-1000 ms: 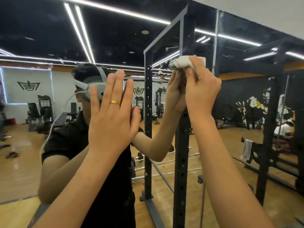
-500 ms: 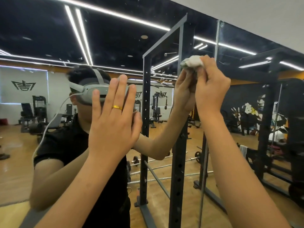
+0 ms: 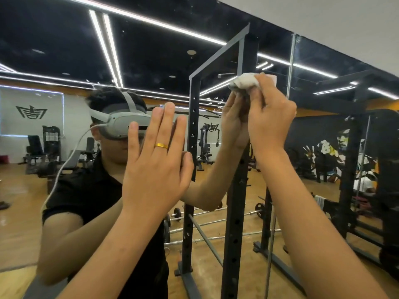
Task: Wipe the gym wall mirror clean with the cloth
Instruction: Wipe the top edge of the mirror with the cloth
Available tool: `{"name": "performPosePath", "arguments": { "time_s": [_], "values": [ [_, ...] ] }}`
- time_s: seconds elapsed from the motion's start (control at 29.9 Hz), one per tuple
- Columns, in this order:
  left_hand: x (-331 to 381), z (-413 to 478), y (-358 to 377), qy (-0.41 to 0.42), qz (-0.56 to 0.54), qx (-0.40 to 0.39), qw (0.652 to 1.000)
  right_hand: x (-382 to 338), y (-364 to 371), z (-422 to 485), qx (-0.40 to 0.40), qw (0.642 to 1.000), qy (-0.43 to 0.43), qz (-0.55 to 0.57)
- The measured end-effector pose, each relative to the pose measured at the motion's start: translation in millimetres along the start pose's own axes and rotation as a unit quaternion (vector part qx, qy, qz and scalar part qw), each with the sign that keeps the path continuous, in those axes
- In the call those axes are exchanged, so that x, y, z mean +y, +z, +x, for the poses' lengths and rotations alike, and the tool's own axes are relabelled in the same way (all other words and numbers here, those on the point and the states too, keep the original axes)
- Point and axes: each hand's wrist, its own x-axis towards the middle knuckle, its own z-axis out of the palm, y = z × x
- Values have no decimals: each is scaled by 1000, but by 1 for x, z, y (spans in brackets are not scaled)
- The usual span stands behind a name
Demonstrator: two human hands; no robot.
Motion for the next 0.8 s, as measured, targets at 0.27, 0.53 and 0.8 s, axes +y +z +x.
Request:
{"name": "performPosePath", "arguments": {
  "time_s": [0.27,0.53,0.8],
  "values": [
    [-1,0,-2,2,-3,-7,1000,-19,-13,-78,-27,999,-29,15],
    [-1,0,0,4,-6,-3,1000,-12,10,17,-13,999,-21,34],
    [-1,-1,1,4,-12,-5,1000,-39,-3,-77,-47,996,8,76]
  ]
}}
